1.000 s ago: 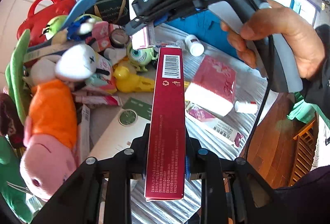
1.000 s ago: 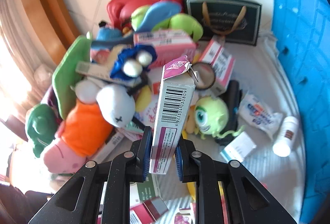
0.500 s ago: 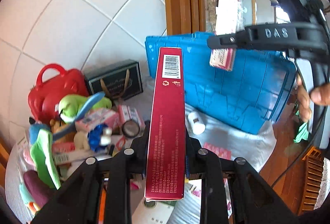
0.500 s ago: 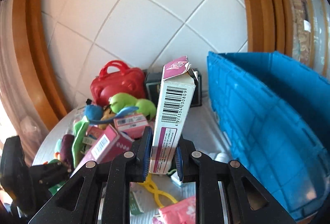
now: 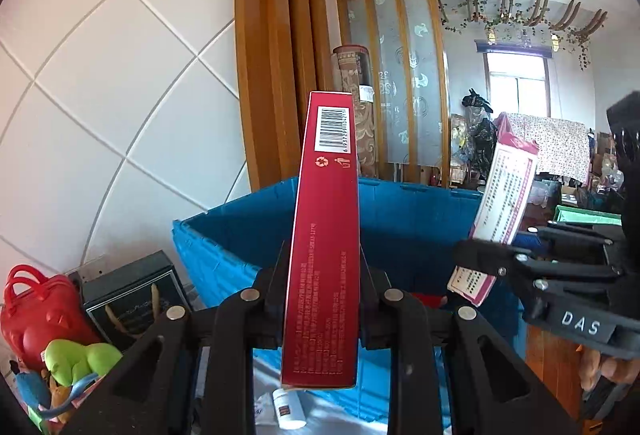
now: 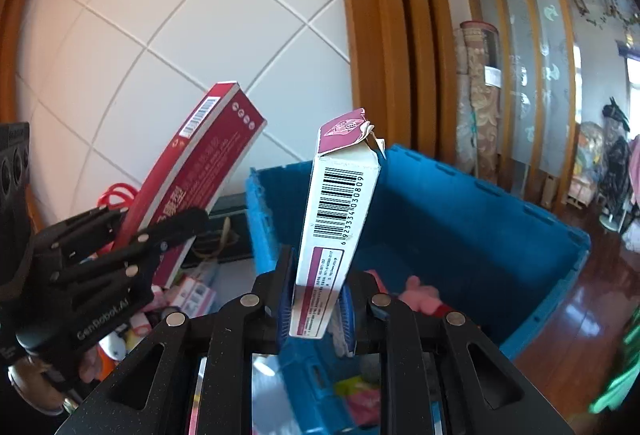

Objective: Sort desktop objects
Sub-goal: 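Carry both boxes over the blue crate and open both grippers, then move both tools back from the crate to the table pile, then grasp the white-green patch box with the left gripper while the right gripper grasps the pink tissue pack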

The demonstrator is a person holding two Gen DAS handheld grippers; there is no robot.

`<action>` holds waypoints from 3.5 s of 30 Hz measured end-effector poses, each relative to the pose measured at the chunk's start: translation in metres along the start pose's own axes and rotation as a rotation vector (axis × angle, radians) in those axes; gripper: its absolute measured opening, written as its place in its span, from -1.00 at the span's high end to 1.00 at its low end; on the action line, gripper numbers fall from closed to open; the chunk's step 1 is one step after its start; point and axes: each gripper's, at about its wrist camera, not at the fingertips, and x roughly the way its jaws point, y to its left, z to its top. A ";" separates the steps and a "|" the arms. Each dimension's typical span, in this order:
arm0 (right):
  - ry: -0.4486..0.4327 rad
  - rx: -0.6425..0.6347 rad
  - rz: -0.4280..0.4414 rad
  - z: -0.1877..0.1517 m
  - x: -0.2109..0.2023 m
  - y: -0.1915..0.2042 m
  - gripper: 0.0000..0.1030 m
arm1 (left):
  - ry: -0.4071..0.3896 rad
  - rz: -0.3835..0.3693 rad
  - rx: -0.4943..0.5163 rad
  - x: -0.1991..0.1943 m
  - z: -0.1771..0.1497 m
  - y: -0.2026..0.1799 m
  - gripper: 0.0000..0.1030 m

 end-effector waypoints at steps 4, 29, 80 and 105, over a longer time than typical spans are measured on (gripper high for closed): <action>0.002 0.008 -0.025 0.006 0.012 -0.039 0.61 | 0.006 0.005 0.002 0.034 0.020 -0.025 0.52; -0.113 0.046 -0.018 0.022 0.012 -0.088 -0.72 | -0.054 0.323 -0.038 0.034 0.049 -0.030 -0.85; 0.750 0.355 -0.091 -0.278 0.184 0.151 -0.99 | 0.400 0.351 -0.186 -0.148 -0.246 0.146 -0.85; 0.847 0.005 -0.084 -0.282 0.223 0.169 -0.99 | 0.813 0.078 -0.006 -0.077 -0.372 0.120 -0.61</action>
